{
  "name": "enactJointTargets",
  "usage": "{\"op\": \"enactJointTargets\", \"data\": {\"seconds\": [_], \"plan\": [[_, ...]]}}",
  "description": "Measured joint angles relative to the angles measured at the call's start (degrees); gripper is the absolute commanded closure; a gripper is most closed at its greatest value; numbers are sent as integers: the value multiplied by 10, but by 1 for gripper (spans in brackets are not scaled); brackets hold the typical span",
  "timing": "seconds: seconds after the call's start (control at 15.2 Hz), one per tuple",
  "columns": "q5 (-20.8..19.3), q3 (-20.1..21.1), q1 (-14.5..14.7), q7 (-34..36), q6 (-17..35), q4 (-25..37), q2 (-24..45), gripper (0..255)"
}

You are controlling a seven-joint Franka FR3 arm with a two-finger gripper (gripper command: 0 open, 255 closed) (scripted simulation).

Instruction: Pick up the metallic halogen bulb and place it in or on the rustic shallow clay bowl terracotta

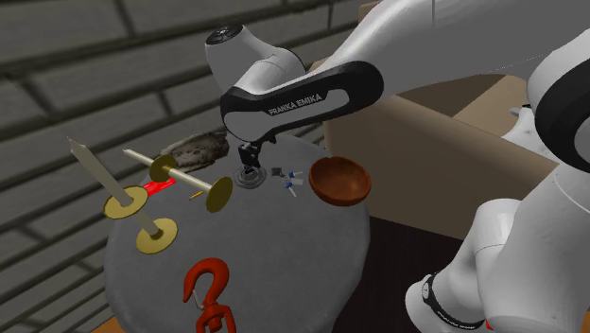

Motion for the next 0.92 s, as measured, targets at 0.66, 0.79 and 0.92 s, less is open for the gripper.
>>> {"op": "enactJointTargets", "data": {"seconds": [0.66,0.79,0.92], "plan": [[-1,-2,-2,0,20,-13,6,255],[-1,-2,-2,0,20,-13,6,255],[-1,-2,-2,0,20,-13,6,255]]}}
